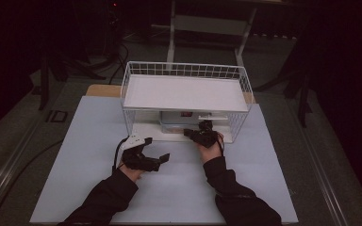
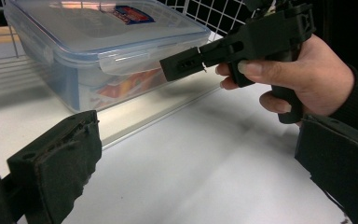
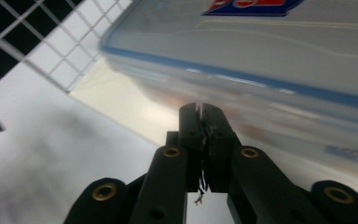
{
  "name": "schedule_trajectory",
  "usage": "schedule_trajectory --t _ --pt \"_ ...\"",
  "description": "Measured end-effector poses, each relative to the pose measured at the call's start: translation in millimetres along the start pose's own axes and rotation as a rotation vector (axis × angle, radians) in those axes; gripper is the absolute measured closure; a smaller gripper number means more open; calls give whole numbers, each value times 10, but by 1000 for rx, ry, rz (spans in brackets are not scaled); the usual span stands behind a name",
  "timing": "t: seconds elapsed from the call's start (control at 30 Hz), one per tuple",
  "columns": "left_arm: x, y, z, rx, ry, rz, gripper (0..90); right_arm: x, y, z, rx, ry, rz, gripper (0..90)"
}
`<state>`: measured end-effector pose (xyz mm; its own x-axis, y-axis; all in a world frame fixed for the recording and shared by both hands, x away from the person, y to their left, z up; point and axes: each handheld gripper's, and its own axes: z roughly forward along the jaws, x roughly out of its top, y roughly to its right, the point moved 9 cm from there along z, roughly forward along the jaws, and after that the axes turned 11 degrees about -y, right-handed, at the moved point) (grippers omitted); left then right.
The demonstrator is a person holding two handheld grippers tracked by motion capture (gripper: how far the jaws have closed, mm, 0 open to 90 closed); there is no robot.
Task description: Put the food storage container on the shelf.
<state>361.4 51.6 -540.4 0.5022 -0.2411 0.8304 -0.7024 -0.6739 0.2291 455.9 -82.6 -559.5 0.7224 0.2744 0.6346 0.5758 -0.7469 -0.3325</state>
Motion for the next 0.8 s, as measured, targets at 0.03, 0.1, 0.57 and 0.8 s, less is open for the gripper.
schedule_trajectory --t 0.03,0.1,0.57,0.8 --pt "3 3 -10 -1 2 -2 5 -10 -25 -11 3 0 -13 825" --pt "8 22 -47 -9 3 0 5 -43 -98 -51 17 -3 -29 726" --pt "-34 150 -208 -46 -19 25 5 -296 -358 -361 108 68 -163 147" --pt "-77 196 -320 -53 -14 36 5 -431 -358 -595 92 89 -188 149"
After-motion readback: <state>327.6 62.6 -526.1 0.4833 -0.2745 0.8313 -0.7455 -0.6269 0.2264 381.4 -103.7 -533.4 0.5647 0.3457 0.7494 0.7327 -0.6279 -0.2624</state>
